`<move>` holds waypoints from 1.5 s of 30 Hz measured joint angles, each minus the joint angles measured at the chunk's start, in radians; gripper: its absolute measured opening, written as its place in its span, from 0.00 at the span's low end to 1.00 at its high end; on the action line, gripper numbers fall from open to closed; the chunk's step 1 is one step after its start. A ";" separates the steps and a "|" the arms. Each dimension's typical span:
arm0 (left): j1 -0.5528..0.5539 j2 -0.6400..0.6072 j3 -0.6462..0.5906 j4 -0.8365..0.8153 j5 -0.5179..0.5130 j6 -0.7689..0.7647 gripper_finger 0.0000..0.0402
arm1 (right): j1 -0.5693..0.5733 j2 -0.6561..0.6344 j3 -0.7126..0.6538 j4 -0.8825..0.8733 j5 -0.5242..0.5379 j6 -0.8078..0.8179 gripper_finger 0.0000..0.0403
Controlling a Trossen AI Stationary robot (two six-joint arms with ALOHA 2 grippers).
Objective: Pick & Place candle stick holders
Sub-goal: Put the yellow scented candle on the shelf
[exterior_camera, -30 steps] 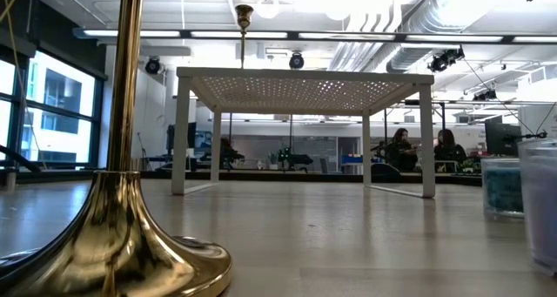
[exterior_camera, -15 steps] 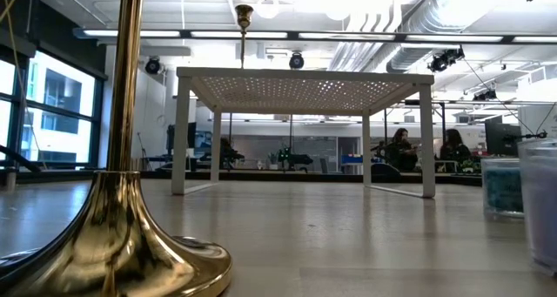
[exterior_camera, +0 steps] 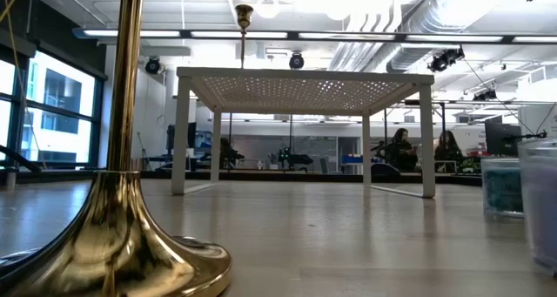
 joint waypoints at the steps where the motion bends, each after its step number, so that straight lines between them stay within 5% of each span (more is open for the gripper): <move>1: 0.000 0.000 0.000 0.001 -0.001 -0.002 0.01 | 0.000 0.000 0.000 0.001 0.003 -0.001 0.55; 10: 0.000 0.010 0.002 -0.013 -0.026 0.010 0.04 | 0.000 0.000 -0.001 -0.003 0.015 -0.009 0.55; 22: 0.000 0.016 0.001 0.030 -0.023 0.002 0.35 | 0.000 0.000 -0.001 0.000 0.017 -0.017 0.55; 33: -0.012 0.009 0.150 0.041 -0.004 0.008 0.36 | 0.000 0.000 0.002 -0.011 0.037 -0.024 0.55; 38: -0.040 0.008 0.223 -0.028 -0.078 0.027 0.36 | 0.003 -0.005 0.002 -0.041 0.105 -0.049 0.55; 45: -0.107 0.005 0.258 -0.264 -0.341 -0.094 0.34 | 0.016 -0.074 0.002 -0.156 0.321 -0.054 0.55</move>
